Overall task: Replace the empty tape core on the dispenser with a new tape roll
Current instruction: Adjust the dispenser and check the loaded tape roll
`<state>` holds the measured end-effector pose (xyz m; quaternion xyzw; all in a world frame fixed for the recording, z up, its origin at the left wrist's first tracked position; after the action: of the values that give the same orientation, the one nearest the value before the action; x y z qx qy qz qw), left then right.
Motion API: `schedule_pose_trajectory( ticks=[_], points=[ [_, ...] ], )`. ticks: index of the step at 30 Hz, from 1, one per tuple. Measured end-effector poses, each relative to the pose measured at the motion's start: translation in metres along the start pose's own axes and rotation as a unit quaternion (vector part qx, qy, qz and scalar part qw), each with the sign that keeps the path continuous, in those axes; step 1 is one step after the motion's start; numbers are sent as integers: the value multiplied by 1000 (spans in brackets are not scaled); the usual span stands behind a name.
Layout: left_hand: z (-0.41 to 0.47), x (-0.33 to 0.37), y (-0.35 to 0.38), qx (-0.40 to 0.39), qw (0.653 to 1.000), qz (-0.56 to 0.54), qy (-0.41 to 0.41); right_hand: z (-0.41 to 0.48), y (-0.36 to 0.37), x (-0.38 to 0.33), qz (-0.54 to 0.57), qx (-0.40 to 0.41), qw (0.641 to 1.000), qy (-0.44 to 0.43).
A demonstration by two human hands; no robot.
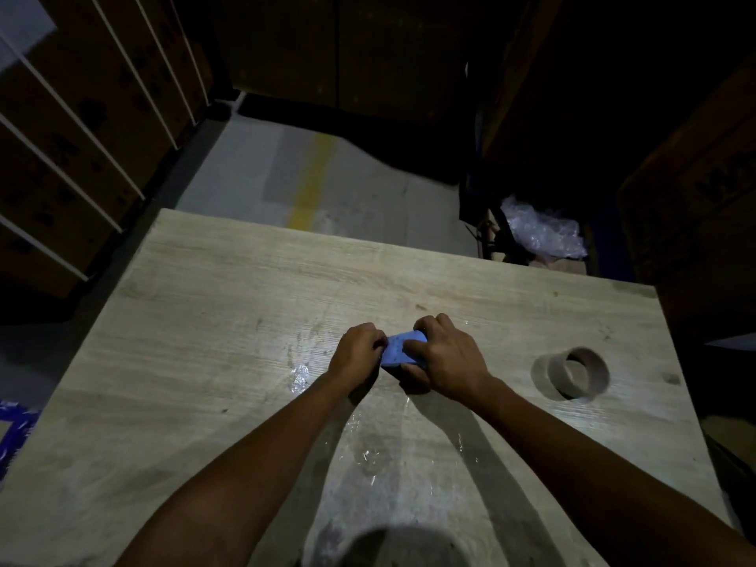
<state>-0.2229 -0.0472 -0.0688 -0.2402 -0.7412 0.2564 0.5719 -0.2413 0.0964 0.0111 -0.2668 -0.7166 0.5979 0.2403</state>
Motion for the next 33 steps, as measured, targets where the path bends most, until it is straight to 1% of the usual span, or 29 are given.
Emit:
schedule_pose_trajectory(
  ticks=[4, 5, 6, 8, 10, 17, 22, 24, 29, 31, 33],
  points=[
    [-8, -3, -5, 59, 998, 36, 10, 7, -6, -4, -22, -10, 999, -21],
    [-10, 0, -7, 61, 994, 79, 45, 9, -7, -5, -25, -13, 999, -23],
    [-12, 3, -3, 49, 984, 140, 96, 10, -8, -7, -27, -15, 999, -22],
    [-20, -2, 9, 20, 958, 222, 182, 11, -10, -8, -26, -16, 999, -19],
    [-31, -14, 19, -4, 950, 232, 210, 10, -12, -9, -22, -16, 999, -17],
    [-41, -27, 21, -65, 933, 292, 200, 12, -16, -12, -58, -41, 997, -29],
    [-43, -25, 21, -53, 930, 291, 218, 18, -26, -19, -75, -73, 992, -69],
    [-43, -26, 20, -61, 929, 287, 226, 23, -30, -24, -82, -86, 989, -86],
    [-43, -24, 22, -112, 926, 304, 193, 44, -48, -45, -108, -117, 981, -109],
    [-44, -20, 21, -110, 933, 286, 188, 55, -54, -57, -131, -143, 976, -104],
    [-45, -17, 19, -99, 938, 255, 211, 65, -59, -70, -153, -170, 968, -101]
  ],
)
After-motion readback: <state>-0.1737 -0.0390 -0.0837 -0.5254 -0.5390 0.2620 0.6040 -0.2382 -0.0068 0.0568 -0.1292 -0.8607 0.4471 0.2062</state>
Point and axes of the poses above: each hand's wrist, its own z-axis towards the middle knuckle, its own y-axis out of the palm, x = y × z, the point moved 6 cm from there along z, towards the middle knuckle, and after that the axes turned 4 degrees about -z, right-handed, at the moved point
